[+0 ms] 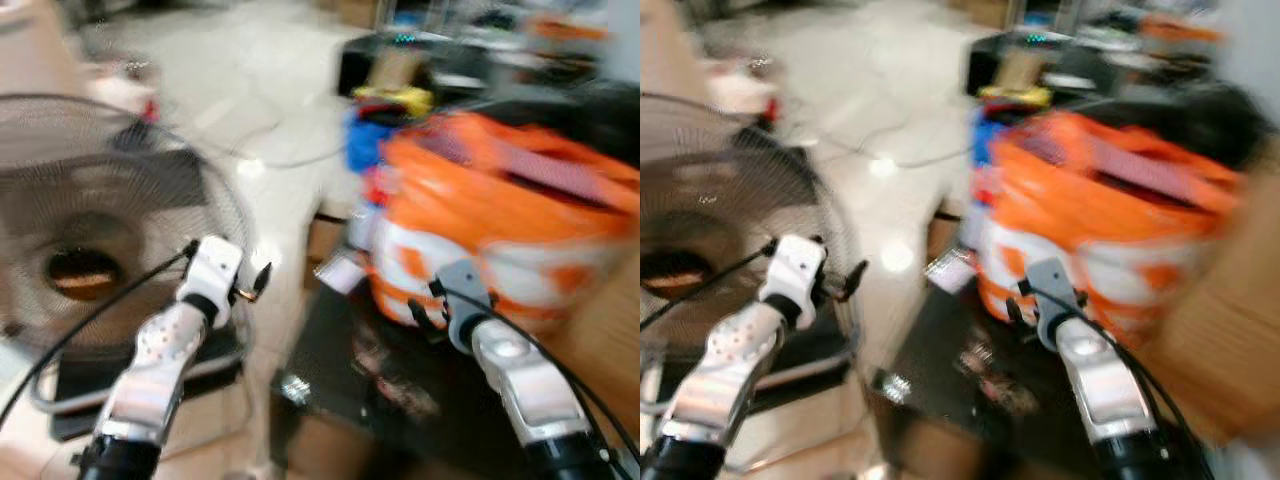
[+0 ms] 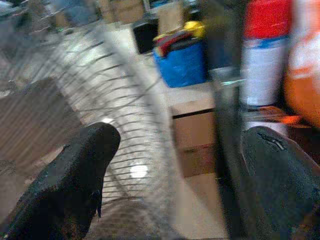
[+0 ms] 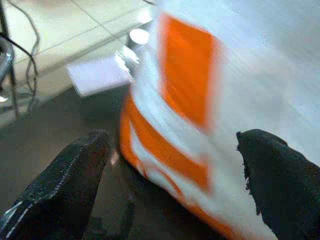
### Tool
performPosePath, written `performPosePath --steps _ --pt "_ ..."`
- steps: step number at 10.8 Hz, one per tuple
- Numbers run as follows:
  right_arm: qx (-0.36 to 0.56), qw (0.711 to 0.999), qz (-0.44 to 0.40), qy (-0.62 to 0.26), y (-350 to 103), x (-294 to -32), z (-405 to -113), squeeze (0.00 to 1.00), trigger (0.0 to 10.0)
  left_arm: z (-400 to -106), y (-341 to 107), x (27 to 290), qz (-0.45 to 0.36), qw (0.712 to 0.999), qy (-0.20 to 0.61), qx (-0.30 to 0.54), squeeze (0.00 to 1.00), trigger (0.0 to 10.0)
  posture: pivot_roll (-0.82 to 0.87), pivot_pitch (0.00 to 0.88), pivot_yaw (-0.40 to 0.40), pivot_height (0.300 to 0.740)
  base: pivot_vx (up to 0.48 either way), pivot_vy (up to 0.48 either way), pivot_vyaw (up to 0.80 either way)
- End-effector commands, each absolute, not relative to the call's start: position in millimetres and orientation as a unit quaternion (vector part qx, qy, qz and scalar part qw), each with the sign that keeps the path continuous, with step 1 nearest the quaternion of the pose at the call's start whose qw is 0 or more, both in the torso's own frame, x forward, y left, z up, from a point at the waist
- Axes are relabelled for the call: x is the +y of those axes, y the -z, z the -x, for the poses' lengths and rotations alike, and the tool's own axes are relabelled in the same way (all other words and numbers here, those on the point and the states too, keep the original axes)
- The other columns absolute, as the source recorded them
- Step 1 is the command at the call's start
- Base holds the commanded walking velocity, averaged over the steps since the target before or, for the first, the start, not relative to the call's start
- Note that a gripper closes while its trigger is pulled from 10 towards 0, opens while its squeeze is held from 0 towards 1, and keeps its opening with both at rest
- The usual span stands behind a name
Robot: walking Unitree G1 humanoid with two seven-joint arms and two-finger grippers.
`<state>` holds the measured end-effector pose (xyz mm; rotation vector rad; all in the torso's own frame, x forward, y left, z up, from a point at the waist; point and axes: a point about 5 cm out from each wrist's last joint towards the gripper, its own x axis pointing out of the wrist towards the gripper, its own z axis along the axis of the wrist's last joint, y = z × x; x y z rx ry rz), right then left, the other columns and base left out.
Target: Hang keys on a hook
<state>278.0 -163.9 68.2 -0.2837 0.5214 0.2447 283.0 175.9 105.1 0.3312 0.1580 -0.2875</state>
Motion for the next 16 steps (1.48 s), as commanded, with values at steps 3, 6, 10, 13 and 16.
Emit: performPosePath --steps 3,6,10,13,16 --pt "0.302 0.925 0.177 -0.149 -63 -177 -277 0.0 10.0 -282 -100 166 -0.171 0.959 0.198 0.104 0.0 10.0 0.01 0.0 -0.092 0.74 0.0 0.0 0.0" --pt "0.362 0.879 0.221 -0.217 -54 -179 -271 0.0 10.0 -269 -82 161 -0.176 0.936 0.26 0.16 0.0 10.0 -0.03 0.0 -0.101 0.74 0.0 0.0 0.0" --pt "0.414 0.807 0.295 -0.299 -26 -171 -270 0.0 10.0 -245 -67 154 -0.167 0.904 0.332 0.213 0.0 10.0 -0.08 0.0 -0.093 0.74 0.0 0.0 0.0" --pt "0.411 0.831 0.247 -0.281 -10 -153 -283 0.0 9.5 -239 -72 152 -0.151 0.898 0.353 0.214 0.0 10.0 -0.08 0.0 -0.11 0.74 0.0 0.0 0.0" --pt "0.425 0.825 0.247 -0.28 6 -143 -280 0.0 1.7 -227 -75 158 -0.152 0.885 0.374 0.233 0.0 10.0 -0.05 0.0 -0.121 0.74 0.0 0.0 0.0"
